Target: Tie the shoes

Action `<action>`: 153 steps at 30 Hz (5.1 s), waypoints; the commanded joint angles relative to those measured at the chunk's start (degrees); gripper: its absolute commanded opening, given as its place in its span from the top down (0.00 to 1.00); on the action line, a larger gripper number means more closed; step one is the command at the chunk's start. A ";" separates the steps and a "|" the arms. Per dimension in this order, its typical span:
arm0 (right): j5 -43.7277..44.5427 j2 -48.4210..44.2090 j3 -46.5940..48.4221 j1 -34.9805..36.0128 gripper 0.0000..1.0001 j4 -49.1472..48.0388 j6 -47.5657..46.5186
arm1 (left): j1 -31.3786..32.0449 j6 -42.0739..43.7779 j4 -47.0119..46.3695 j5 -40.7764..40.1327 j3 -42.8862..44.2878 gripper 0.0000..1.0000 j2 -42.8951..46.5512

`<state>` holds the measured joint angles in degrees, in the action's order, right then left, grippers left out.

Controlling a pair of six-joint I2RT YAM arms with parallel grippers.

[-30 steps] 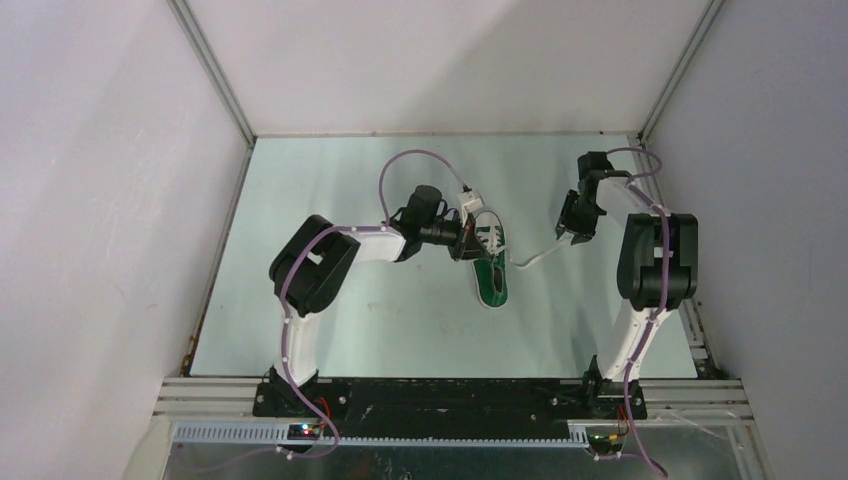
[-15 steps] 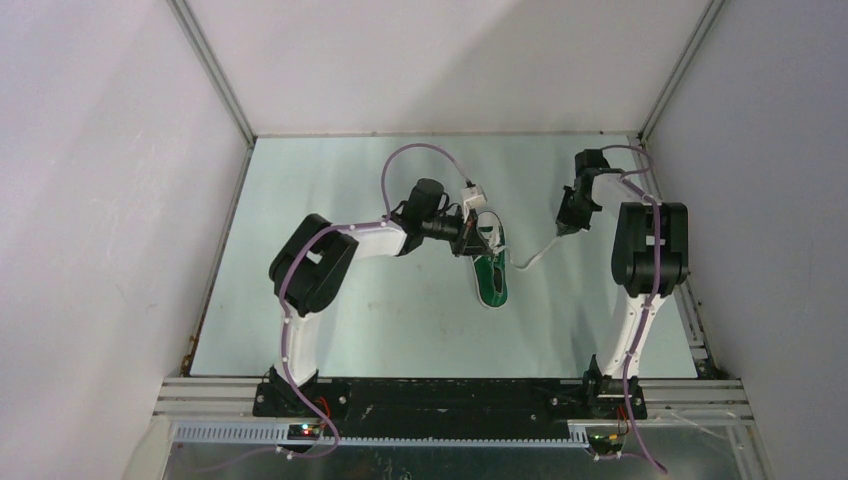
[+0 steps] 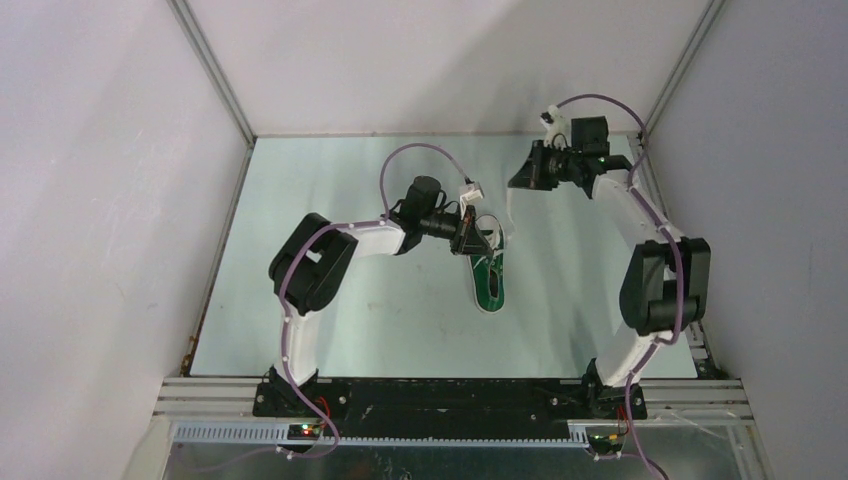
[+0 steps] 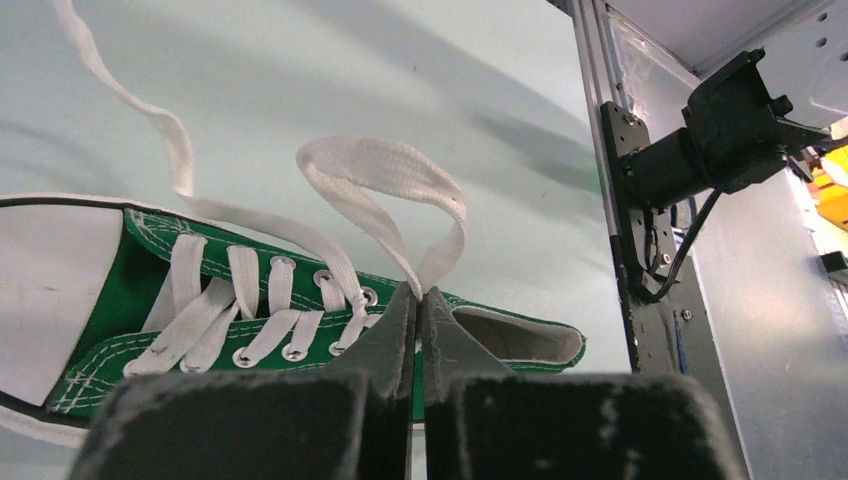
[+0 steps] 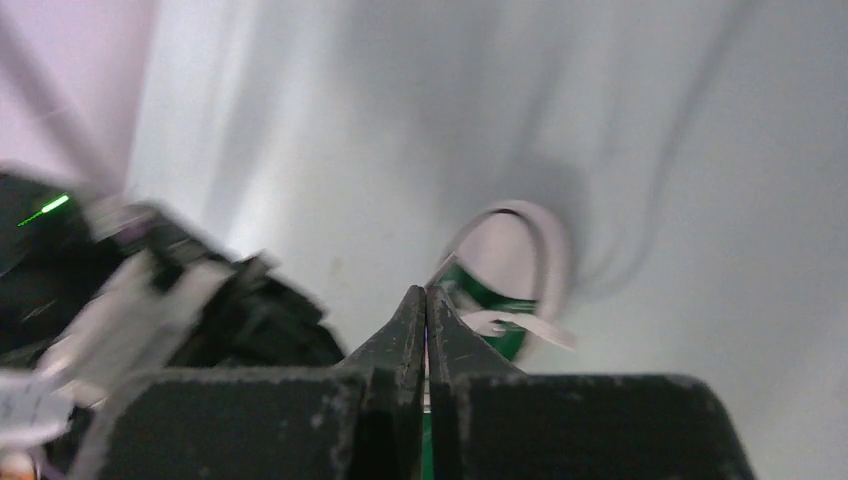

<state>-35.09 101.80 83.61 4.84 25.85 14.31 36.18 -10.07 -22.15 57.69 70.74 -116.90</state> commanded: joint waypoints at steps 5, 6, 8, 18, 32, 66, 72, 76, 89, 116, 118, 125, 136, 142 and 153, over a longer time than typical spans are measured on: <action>-15.11 -9.05 -5.34 6.77 1.00 -4.11 -8.52 | 0.07 -6.01 -5.98 5.51 0.62 1.00 -1.52; -15.93 -9.41 -5.32 7.42 1.00 -3.73 -10.25 | 0.14 -6.32 -6.15 5.77 0.45 1.00 -1.80; -17.41 -10.59 -5.40 8.15 1.00 -2.25 -12.79 | 0.19 -7.72 -7.27 5.88 0.21 1.00 -2.21; -22.73 -15.62 -5.47 12.67 1.00 12.32 -29.41 | 0.16 -15.76 -14.04 4.86 -0.05 1.00 -4.07; -22.77 -24.71 -9.44 16.53 1.00 34.28 -49.46 | 0.02 -15.01 -11.75 3.84 -0.78 1.00 -4.00; -19.37 -2.80 -7.18 4.59 0.55 19.94 -42.35 | -0.25 -12.52 -9.70 4.86 -0.32 0.99 -3.93; -15.72 -1.95 -10.30 8.20 0.49 20.56 -40.53 | -0.28 -13.02 -10.39 4.60 -0.68 0.99 -4.03; -13.99 -2.15 -11.62 8.48 0.49 19.15 -40.42 | -0.39 -13.36 -10.71 4.36 -0.61 0.99 -4.15; -16.53 -3.21 -12.60 10.97 1.00 25.57 -46.72 | -0.51 -13.86 -11.00 3.48 -0.63 0.99 -4.52; -11.39 -2.03 -14.92 11.17 0.97 30.47 -53.47 | -0.59 -23.19 -23.55 4.09 -2.68 0.98 -6.36; -11.26 -1.73 -14.96 11.04 0.95 30.64 -53.24 | -0.59 -23.08 -23.52 4.22 -2.75 0.98 -6.38; -14.98 -2.76 -12.62 4.64 0.74 29.33 -54.18 | -1.08 -21.24 -21.60 4.85 -4.76 0.97 -5.67; -20.08 4.30 -6.23 3.93 0.60 23.64 -52.51 | -1.20 -21.18 -20.91 4.83 -3.69 0.92 -5.83; -19.03 6.60 -4.94 6.00 0.61 20.42 -52.75 | -1.36 -20.24 -19.37 5.23 -3.72 0.90 -5.62; -20.93 8.60 -3.70 6.56 0.94 20.71 -52.74 | -2.00 -20.55 -19.35 4.92 -3.24 0.91 -5.63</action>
<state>-53.39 109.82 77.43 11.25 46.83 -37.87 34.74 -31.48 -40.97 61.73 65.95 -123.26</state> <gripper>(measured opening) 0.147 0.101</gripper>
